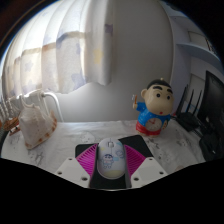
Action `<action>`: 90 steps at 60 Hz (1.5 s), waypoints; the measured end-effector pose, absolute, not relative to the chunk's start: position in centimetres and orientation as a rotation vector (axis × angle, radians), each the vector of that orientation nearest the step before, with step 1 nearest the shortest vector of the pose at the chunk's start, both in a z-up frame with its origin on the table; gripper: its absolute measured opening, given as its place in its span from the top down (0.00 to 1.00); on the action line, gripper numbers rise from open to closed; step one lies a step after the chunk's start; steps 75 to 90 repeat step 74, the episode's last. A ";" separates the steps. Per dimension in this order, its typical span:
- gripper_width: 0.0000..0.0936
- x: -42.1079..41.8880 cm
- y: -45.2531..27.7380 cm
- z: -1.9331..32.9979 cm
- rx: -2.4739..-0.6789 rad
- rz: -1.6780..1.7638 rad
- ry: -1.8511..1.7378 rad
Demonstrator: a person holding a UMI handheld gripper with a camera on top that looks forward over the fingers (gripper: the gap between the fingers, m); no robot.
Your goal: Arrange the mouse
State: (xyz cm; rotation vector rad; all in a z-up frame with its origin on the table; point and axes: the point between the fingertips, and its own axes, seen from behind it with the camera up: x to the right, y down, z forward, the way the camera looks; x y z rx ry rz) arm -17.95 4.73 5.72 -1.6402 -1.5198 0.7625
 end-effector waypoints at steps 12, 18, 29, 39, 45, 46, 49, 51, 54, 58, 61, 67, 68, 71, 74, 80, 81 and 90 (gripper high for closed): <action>0.55 -17.7 6.9 -0.8 -1.703 0.711 -1.578; 0.46 -17.3 7.1 -1.6 -1.729 0.720 -1.582; 0.09 -12.9 6.9 1.9 -1.782 0.675 -1.646; 0.09 -3.9 5.0 9.5 -1.743 0.662 -1.704; 0.09 1.5 4.0 12.1 -1.720 0.641 -1.735; 0.09 2.3 3.8 12.5 -1.720 0.639 -1.737; 0.09 4.2 3.3 13.2 -1.722 0.640 -1.744; 0.09 5.2 3.1 13.6 -1.730 0.640 -1.743; 0.09 6.3 2.5 14.1 -1.738 0.654 -1.744; 0.09 7.1 2.0 14.6 -1.756 0.673 -1.733; 0.09 7.3 1.8 14.8 -1.767 0.680 -1.725; 0.08 7.1 3.1 15.0 -1.756 0.636 -1.688; 0.08 7.0 3.3 15.1 -1.747 0.632 -1.683; 0.08 6.9 3.3 15.3 -1.732 0.633 -1.684; 0.09 6.9 2.7 15.4 -1.736 0.657 -1.689; 0.09 6.9 2.7 15.4 -1.736 0.657 -1.689; 0.09 6.9 2.7 15.4 -1.736 0.657 -1.689; 0.09 6.9 2.7 15.4 -1.736 0.657 -1.689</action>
